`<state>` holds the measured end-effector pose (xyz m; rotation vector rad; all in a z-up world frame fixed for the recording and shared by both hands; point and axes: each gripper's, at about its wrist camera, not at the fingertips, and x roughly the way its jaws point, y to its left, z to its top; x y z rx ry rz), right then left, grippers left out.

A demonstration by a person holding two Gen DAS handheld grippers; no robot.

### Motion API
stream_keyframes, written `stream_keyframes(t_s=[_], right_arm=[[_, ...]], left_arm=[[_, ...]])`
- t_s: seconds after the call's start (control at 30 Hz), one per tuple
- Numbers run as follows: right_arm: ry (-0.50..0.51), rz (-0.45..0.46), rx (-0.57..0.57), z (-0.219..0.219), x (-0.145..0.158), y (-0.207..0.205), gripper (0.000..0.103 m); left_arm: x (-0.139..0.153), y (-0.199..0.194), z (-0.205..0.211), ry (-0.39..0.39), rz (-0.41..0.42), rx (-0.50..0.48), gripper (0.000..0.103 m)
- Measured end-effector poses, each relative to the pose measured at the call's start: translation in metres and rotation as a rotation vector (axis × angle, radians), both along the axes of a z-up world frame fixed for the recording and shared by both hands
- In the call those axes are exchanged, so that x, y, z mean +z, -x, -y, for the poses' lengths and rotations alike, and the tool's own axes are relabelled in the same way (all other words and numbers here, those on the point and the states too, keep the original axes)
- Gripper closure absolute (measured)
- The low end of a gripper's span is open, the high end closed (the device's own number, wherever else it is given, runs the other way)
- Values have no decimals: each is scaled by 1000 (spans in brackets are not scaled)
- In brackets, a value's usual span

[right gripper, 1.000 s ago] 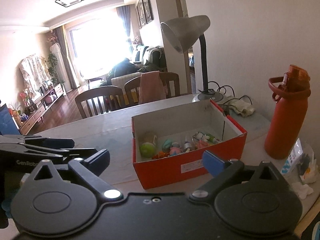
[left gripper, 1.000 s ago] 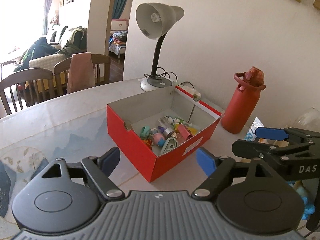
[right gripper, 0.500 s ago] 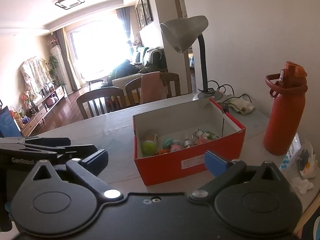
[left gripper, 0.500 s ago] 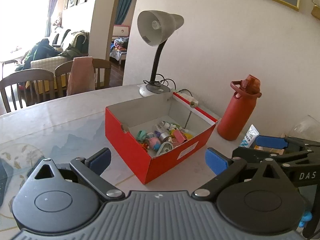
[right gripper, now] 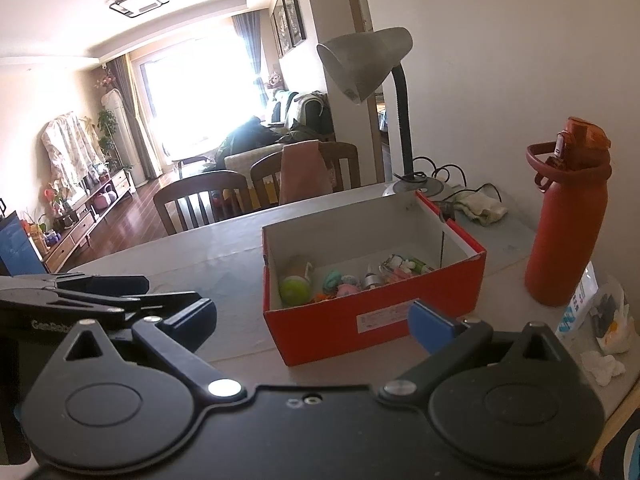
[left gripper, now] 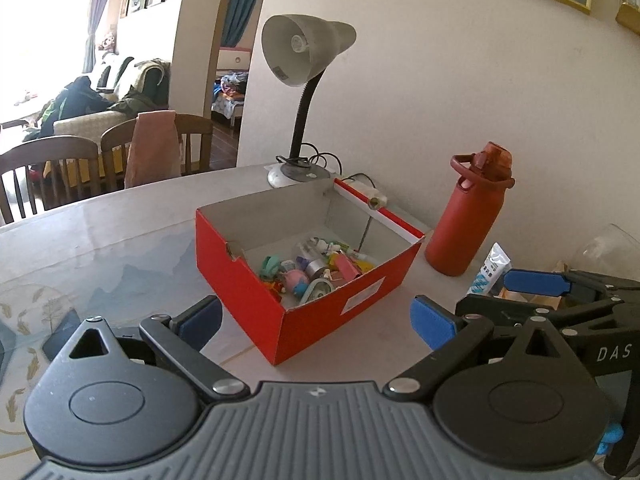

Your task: Organize rigid objects

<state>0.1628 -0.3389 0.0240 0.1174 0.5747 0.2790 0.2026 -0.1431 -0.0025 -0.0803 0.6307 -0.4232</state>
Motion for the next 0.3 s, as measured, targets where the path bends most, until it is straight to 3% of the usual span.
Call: stream_keyframes(t_s=[0.3], right_arm=[[-2,-4,-9,6,1,0,1]], left_arm=[[-5,-4,1,-13,-17,38,2]])
